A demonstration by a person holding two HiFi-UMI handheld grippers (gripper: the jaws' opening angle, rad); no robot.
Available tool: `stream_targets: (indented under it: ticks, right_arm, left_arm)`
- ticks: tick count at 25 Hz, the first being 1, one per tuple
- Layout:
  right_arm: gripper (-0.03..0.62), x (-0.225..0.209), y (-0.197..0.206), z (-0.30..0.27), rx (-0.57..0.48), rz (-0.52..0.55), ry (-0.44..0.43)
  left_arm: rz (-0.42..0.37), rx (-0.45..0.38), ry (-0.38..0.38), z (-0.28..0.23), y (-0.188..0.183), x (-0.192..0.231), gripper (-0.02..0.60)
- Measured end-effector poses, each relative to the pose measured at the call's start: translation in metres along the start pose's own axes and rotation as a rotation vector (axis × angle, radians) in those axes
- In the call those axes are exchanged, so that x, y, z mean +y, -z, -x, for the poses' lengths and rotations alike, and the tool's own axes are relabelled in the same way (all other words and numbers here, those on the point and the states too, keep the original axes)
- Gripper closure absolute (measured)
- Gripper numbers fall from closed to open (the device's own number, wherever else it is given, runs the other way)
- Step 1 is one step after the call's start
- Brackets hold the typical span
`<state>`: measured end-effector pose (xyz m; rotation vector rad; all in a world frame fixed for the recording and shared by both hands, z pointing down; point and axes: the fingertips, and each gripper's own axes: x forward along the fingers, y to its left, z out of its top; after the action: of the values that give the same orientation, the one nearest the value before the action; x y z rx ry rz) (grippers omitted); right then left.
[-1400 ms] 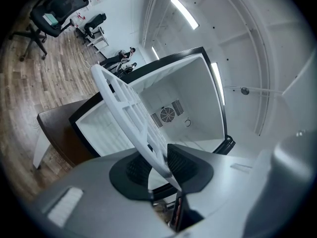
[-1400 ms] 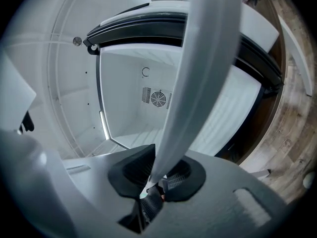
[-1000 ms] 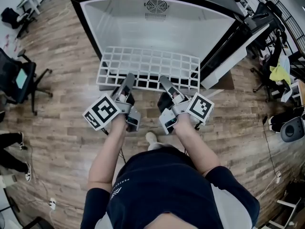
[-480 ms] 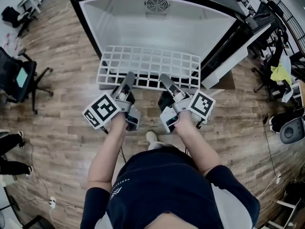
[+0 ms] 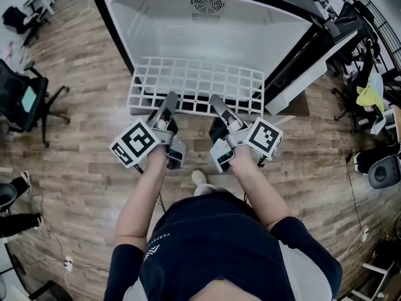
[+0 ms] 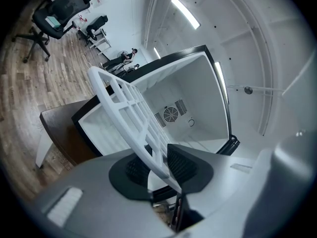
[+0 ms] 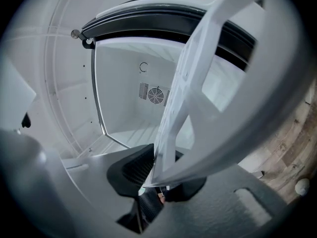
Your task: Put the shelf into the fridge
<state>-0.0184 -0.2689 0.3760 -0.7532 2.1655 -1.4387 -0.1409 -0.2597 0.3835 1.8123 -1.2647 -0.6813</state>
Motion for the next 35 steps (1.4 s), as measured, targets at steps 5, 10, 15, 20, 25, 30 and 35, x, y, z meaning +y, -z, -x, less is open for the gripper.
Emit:
stream_targets:
  ticks: [5, 10, 15, 20, 25, 30, 35]
  right_arm:
    - [0.518, -0.001, 0.0, 0.004, -0.02, 0.001, 0.012]
    - [0.488, -0.007, -0.001, 0.018, -0.047, 0.014, 0.045]
    - [0.473, -0.008, -0.004, 0.03, -0.077, 0.049, 0.085]
    - [0.453, -0.011, -0.009, 0.046, -0.115, 0.07, 0.115]
    - [0.447, -0.015, -0.017, 0.067, -0.165, 0.07, 0.15]
    - [0.427, -0.022, -0.026, 0.082, -0.208, 0.08, 0.191]
    - [0.41, -0.027, -0.031, 0.088, -0.252, 0.06, 0.209]
  left_arm:
    - [0.001, -0.009, 0.002, 0.0, -0.001, 0.001, 0.477]
    - [0.034, -0.015, 0.014, -0.002, 0.0, 0.001, 0.479]
    - [0.035, -0.012, 0.018, -0.001, 0.0, 0.002, 0.479]
    - [0.041, -0.007, 0.026, -0.002, 0.0, 0.002, 0.479]
    - [0.012, -0.001, 0.028, -0.001, -0.002, 0.002, 0.479]
    - [0.042, 0.002, 0.035, -0.002, 0.0, 0.003, 0.477]
    - [0.009, 0.008, 0.036, -0.003, -0.002, 0.003, 0.477]
